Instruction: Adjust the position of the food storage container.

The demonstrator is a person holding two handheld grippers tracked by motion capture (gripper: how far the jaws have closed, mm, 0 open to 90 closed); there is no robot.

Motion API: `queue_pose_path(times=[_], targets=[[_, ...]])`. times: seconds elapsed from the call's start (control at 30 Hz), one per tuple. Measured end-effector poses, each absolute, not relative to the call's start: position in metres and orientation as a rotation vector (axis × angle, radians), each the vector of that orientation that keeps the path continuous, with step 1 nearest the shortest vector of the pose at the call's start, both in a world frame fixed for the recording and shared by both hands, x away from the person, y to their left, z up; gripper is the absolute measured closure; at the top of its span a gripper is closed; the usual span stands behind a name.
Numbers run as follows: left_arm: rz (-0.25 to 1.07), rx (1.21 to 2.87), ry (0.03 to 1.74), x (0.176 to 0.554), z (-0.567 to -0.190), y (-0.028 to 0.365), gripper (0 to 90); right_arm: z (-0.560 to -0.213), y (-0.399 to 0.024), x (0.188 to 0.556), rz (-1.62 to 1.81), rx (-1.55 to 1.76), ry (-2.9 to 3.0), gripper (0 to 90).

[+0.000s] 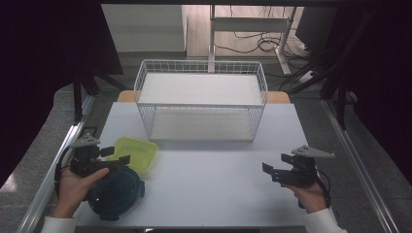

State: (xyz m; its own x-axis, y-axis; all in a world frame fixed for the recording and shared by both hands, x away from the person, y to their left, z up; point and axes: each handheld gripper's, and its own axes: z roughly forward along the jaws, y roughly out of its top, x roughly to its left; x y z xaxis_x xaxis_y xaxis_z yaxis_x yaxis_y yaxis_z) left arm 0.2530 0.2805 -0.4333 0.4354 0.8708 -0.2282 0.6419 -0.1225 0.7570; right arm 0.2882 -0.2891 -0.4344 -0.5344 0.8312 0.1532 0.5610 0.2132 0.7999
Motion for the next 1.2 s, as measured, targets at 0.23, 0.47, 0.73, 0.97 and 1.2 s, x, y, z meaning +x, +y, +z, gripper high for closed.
queue_pose_path(times=[0.23, 0.47, 0.73, 0.97, 1.2], targets=[[0.351, 1.840, 1.298, 0.246, -0.433, 0.285, 25.4, -0.432, -0.290, 0.291, 1.247, 1.329, 2.183, 16.3], [0.355, 1.839, 1.302, 0.245, -0.434, 0.287, 25.4, -0.428, -0.283, 0.287, 1.227, 1.316, 2.207, 16.8], [0.371, 1.838, 1.297, 0.243, -0.428, 0.284, 26.1, -0.431, -0.280, 0.287, 1.210, 1.306, 2.246, 17.4], [0.367, 1.845, 1.311, 0.243, -0.430, 0.282, 27.9, -0.430, -0.283, 0.287, 1.205, 1.312, 2.246, 17.8], [0.370, 1.850, 1.334, 0.245, -0.430, 0.286, 31.9, -0.430, -0.283, 0.288, 1.206, 1.311, 2.257, 18.0]])
